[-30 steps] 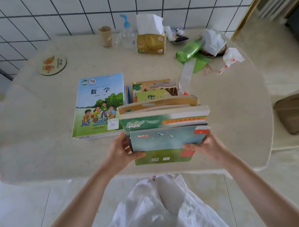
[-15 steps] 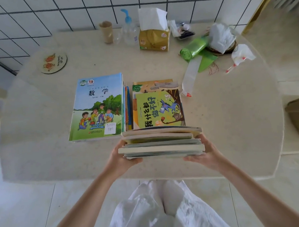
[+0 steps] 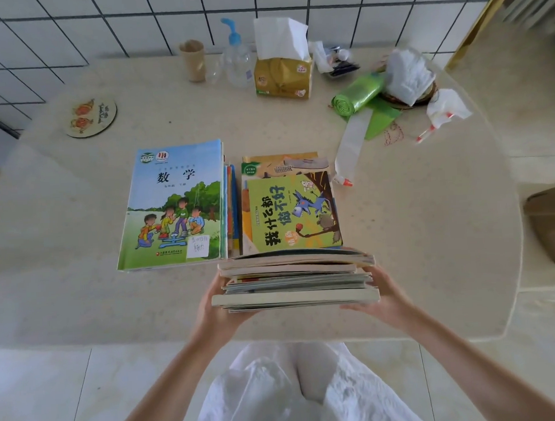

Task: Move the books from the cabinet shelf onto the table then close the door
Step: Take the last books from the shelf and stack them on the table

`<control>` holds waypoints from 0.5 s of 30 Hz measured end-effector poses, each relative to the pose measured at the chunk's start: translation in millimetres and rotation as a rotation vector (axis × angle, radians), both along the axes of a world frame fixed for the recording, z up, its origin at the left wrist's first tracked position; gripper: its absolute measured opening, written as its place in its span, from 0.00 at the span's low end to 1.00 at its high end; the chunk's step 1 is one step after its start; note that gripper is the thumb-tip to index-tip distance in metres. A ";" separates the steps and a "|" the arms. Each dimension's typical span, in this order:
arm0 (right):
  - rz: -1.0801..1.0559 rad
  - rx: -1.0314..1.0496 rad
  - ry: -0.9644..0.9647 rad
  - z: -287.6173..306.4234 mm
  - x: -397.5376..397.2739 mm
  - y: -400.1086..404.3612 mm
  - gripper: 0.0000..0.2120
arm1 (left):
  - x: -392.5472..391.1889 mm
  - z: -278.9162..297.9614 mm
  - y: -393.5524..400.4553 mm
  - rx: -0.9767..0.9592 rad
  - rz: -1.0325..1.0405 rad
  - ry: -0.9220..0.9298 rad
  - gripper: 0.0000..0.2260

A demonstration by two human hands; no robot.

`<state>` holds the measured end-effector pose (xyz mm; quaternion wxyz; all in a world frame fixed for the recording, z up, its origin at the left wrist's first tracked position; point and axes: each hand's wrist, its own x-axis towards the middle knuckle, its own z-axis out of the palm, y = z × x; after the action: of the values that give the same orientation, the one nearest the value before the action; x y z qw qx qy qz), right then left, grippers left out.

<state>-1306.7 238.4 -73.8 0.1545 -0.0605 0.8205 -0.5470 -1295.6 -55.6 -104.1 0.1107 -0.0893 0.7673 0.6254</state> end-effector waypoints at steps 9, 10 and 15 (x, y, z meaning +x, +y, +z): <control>-0.108 -0.051 -0.078 -20.4 -8.0 11.1 0.30 | -6.2 5.9 0.4 -0.159 -0.038 0.073 0.30; -0.110 -0.044 -0.087 -19.8 -9.3 11.7 0.30 | -5.5 8.7 2.6 -0.175 -0.042 0.079 0.30; -0.097 -0.113 -0.132 0.7 -14.4 15.6 0.31 | 3.0 19.9 7.8 -0.166 0.000 -0.011 0.23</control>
<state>-1321.1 254.0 -73.0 0.1778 0.0070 0.7784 -0.6020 -1292.6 -47.7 -84.3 0.1073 -0.1015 0.8157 0.5592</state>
